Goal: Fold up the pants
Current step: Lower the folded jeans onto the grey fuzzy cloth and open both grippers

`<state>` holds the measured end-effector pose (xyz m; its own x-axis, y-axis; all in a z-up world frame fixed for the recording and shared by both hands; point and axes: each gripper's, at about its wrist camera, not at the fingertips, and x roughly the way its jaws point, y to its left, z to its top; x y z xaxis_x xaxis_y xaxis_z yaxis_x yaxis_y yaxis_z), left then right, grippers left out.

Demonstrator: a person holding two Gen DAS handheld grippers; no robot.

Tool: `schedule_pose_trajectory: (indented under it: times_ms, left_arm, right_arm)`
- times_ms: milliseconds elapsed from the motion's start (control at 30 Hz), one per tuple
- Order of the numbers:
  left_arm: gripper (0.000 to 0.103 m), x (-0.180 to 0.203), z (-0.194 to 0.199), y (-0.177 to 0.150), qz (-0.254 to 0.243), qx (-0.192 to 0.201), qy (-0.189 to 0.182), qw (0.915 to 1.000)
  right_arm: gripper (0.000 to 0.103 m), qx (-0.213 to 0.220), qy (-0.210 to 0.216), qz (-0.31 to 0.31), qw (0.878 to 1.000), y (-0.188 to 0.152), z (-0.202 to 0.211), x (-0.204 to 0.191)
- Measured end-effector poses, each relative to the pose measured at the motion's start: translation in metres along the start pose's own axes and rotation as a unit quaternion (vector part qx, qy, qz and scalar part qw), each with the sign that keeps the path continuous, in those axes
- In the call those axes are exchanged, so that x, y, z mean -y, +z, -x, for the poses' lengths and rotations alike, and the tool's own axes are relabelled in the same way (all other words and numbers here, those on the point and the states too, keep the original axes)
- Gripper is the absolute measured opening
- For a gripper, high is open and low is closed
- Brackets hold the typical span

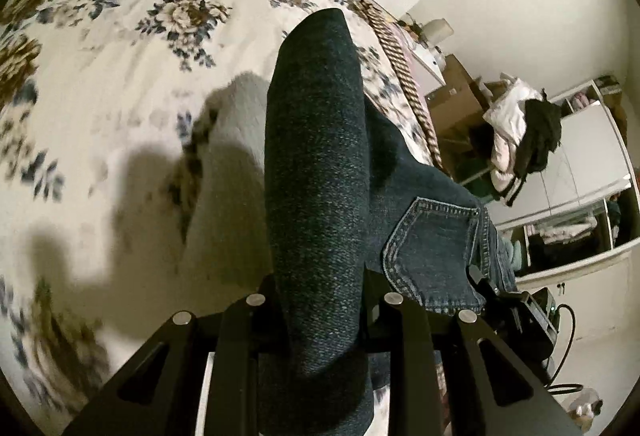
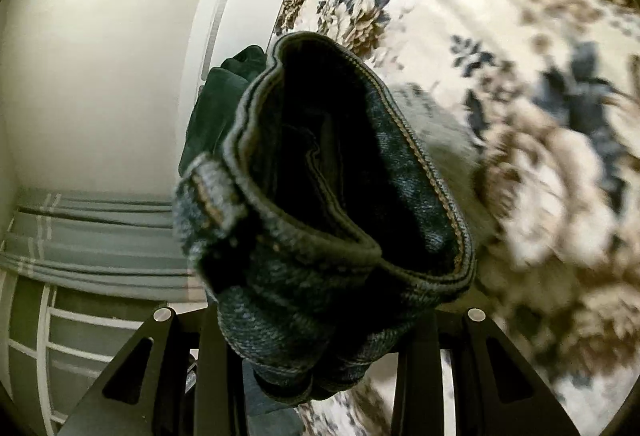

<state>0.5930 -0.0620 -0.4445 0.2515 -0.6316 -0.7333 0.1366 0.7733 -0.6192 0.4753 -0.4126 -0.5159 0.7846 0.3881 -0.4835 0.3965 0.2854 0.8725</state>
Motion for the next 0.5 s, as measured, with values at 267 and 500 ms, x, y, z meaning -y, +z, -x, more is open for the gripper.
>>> schedule_pose_trajectory:
  times_ms: [267, 500]
  left_arm:
    - [0.02, -0.053, -0.063, 0.055, 0.024, -0.016, 0.002, 0.9996]
    - [0.032, -0.057, -0.079, 0.051, 0.017, -0.031, 0.016, 0.9992]
  right_arm:
    - [0.037, -0.015, -0.023, -0.01, 1.0, 0.038, -0.089, 0.024]
    - [0.043, -0.04, -0.033, -0.032, 0.998, 0.054, -0.112, 0.057]
